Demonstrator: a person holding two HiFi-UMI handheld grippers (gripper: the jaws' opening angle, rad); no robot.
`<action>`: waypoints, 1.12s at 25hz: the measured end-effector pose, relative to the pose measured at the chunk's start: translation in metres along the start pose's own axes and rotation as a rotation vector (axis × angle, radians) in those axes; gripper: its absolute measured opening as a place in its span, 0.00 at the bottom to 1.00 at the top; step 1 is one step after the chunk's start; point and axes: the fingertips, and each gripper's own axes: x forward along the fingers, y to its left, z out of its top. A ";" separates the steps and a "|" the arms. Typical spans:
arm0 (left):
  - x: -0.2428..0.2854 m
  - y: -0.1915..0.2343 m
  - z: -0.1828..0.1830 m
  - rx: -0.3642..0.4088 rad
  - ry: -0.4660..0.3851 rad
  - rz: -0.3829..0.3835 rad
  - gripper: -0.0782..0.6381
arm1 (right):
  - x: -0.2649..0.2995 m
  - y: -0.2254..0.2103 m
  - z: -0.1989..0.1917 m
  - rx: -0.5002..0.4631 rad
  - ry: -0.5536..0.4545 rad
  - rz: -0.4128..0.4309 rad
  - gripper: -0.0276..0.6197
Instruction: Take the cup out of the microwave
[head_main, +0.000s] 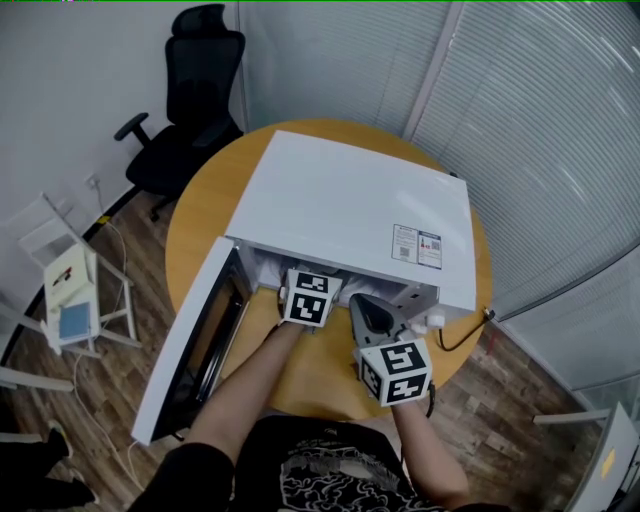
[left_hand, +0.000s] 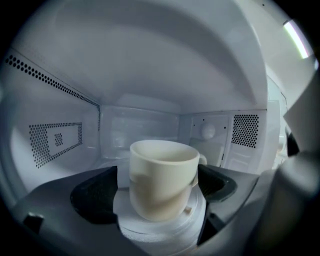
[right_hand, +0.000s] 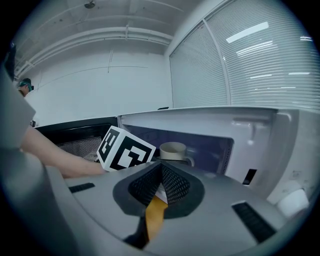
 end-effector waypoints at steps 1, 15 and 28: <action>0.001 0.001 0.000 0.002 0.003 0.005 0.80 | 0.001 -0.001 0.000 0.001 0.000 0.000 0.07; 0.008 0.005 -0.001 0.066 0.035 0.051 0.77 | 0.003 -0.002 -0.004 0.010 0.009 -0.005 0.07; -0.002 0.001 -0.004 0.075 0.025 0.038 0.69 | -0.003 0.000 -0.002 0.012 -0.003 -0.008 0.06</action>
